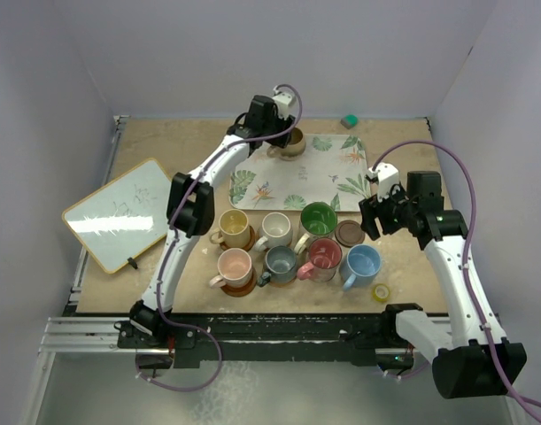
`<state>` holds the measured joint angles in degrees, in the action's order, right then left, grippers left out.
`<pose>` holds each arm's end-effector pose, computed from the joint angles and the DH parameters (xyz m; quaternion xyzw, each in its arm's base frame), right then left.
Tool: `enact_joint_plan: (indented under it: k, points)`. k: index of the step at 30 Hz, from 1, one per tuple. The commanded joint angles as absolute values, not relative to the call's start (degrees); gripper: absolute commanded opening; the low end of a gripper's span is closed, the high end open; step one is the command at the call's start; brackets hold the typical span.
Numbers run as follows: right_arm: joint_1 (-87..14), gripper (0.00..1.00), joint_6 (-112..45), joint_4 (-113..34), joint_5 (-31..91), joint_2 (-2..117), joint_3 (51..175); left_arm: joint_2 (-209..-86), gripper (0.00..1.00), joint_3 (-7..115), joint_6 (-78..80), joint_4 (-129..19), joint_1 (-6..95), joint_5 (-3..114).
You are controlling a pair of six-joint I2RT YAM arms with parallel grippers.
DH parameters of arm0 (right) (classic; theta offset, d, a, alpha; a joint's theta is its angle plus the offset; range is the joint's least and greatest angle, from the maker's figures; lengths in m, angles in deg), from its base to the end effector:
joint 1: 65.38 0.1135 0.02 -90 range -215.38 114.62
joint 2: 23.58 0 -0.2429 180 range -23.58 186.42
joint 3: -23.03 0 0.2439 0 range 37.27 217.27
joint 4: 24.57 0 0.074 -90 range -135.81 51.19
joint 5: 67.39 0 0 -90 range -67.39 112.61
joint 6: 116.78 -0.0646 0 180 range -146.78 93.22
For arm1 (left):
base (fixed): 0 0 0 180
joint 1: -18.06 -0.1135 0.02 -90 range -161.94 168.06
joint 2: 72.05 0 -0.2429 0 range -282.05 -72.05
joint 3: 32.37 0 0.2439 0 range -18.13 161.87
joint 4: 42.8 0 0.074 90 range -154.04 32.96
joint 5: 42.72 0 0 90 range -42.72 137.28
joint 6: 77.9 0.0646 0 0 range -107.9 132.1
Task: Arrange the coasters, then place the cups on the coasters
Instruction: Move the cup to the tray.
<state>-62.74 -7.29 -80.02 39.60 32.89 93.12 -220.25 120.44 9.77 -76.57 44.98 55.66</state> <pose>0.2229 0.0292 0.2829 -0.2325 0.8746 0.0743 0.4190 0.5218 -0.2755 0.1939 0.2193 0.8324 -0.1885 0.4727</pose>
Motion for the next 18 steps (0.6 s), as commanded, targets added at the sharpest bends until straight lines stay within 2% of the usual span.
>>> enact_joint_plan:
  k: [1,10,18]
  points:
    - [-62.5,0.72,-8.1,-78.5,39.1,32.5,93.7,-219.0,0.50,121.2,9.9,-77.7,47.6,60.9]
    - [-62.5,0.71,-8.9,-76.8,36.8,35.5,97.2,-214.2,0.46,114.3,6.0,-78.6,51.9,63.5]
    - [-62.5,0.70,-15.4,-71.8,32.3,44.6,105.0,-208.3,0.50,110.7,2.2,-79.3,54.4,66.4]
